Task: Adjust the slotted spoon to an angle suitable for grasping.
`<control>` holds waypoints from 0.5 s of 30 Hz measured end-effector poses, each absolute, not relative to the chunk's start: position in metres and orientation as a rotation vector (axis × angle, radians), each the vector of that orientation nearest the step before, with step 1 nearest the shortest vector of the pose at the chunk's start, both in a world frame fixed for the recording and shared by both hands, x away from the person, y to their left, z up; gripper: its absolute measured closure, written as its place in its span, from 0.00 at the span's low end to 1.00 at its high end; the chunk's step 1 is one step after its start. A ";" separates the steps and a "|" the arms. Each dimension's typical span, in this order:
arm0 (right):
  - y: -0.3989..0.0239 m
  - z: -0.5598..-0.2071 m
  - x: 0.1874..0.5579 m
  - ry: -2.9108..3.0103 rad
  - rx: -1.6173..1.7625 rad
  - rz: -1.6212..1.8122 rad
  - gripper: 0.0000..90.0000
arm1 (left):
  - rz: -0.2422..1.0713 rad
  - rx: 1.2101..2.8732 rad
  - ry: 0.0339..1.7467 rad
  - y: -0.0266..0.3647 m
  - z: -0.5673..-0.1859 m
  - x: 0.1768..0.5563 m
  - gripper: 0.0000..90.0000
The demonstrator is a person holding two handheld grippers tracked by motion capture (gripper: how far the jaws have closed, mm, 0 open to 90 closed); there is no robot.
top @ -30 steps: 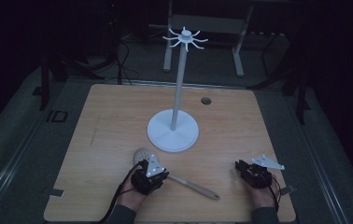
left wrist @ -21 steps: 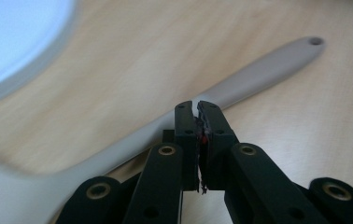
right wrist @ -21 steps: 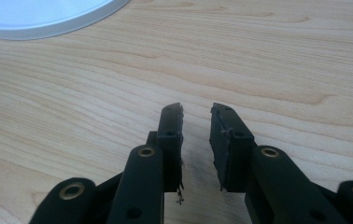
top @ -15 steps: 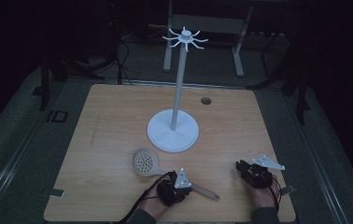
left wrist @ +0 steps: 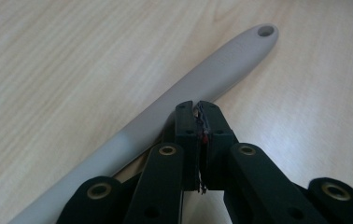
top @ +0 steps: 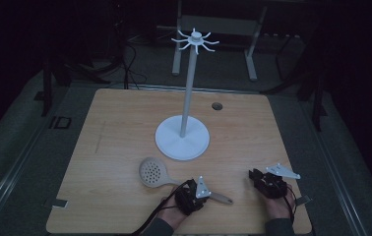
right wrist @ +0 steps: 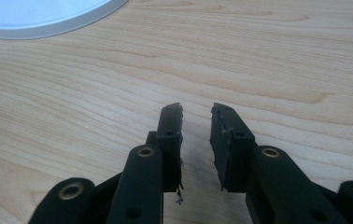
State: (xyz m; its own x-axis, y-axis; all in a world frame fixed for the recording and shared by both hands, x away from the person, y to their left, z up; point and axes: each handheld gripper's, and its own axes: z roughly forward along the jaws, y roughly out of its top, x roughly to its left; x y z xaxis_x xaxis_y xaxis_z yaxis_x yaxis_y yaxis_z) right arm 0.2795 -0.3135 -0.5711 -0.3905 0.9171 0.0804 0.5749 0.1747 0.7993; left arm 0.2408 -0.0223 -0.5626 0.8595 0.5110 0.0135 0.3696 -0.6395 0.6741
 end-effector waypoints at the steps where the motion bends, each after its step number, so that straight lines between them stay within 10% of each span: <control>1: -0.313 -0.571 0.279 2.039 1.402 1.093 0.81 | 0.265 2.326 0.642 -0.023 -0.562 0.243 0.97; 15: -0.298 -0.571 0.281 2.071 1.384 1.128 0.83 | 0.342 2.268 0.888 -0.036 -0.558 0.290 0.96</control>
State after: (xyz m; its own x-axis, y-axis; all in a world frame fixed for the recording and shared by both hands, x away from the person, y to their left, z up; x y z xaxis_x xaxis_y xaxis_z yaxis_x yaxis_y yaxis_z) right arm 0.2812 -0.2979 -0.5709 -0.4266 0.8989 0.1003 0.5720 0.1822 0.7997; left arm 0.2900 -0.0362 -0.5585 0.7339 0.6793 0.0002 0.5038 -0.5444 0.6707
